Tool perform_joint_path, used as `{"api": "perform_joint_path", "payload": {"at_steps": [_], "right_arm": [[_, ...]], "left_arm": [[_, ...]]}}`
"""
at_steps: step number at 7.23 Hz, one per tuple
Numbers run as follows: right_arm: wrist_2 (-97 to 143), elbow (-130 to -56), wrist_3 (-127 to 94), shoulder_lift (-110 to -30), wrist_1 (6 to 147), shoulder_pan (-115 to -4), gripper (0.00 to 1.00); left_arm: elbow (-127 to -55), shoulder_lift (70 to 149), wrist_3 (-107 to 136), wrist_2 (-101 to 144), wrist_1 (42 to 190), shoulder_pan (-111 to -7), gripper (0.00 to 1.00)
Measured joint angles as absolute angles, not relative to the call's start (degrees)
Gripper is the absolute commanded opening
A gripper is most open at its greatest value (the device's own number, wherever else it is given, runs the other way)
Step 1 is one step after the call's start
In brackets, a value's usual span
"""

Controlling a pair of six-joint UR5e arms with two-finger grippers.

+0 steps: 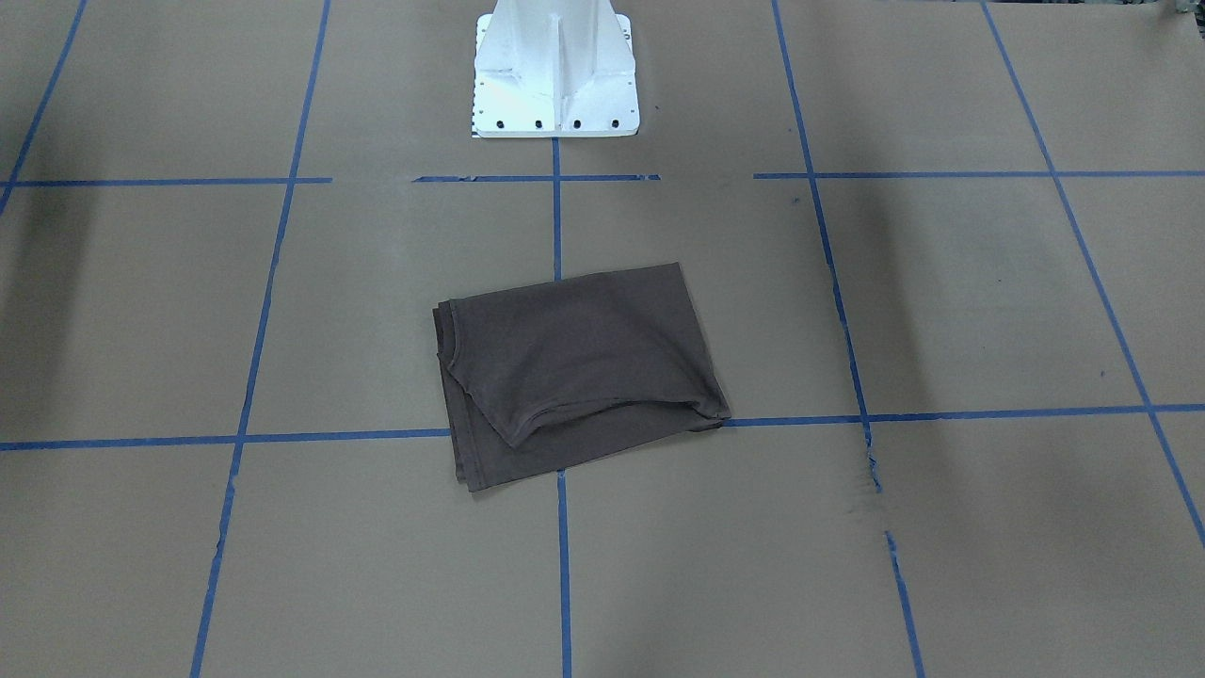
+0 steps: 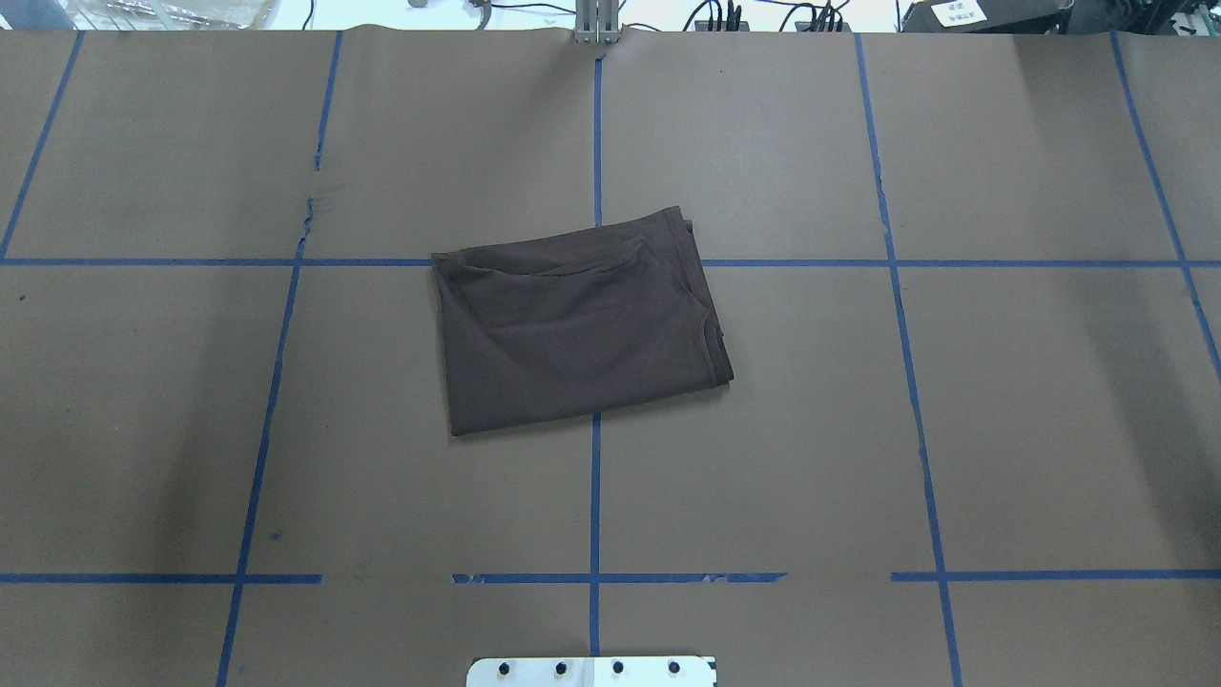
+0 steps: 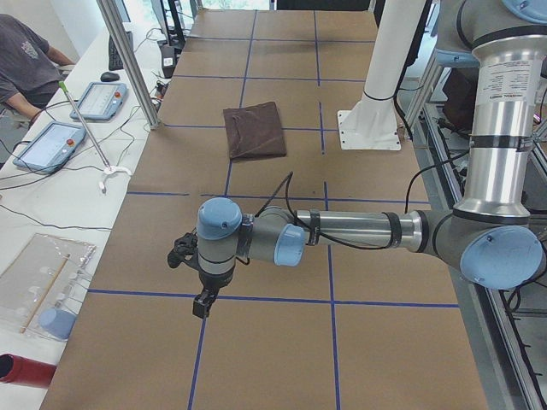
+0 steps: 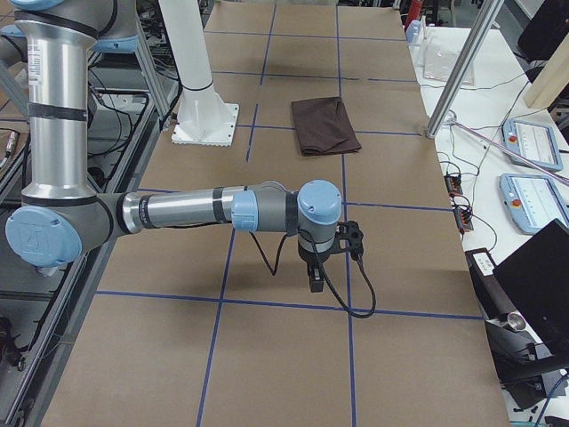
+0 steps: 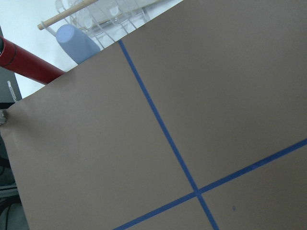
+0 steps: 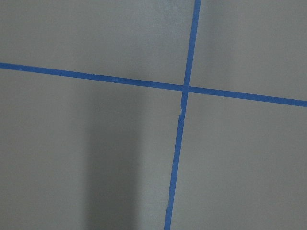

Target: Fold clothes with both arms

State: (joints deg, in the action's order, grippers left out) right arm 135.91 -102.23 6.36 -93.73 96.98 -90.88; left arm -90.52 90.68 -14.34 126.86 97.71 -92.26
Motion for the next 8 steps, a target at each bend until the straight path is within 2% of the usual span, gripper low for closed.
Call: {"api": "perform_joint_path", "payload": {"at_steps": [4, 8], "right_arm": [[136.35, -102.10, 6.33, -92.55, 101.59, -90.74, 1.00], [136.43, -101.44, 6.42, -93.51, 102.70, -91.02, 1.00]], "left_arm": [[-94.13, 90.42, -5.66, 133.31, 92.54, -89.24, 1.00], [-94.29, 89.79, -5.46, 133.52, 92.30, -88.86, 1.00]]}}
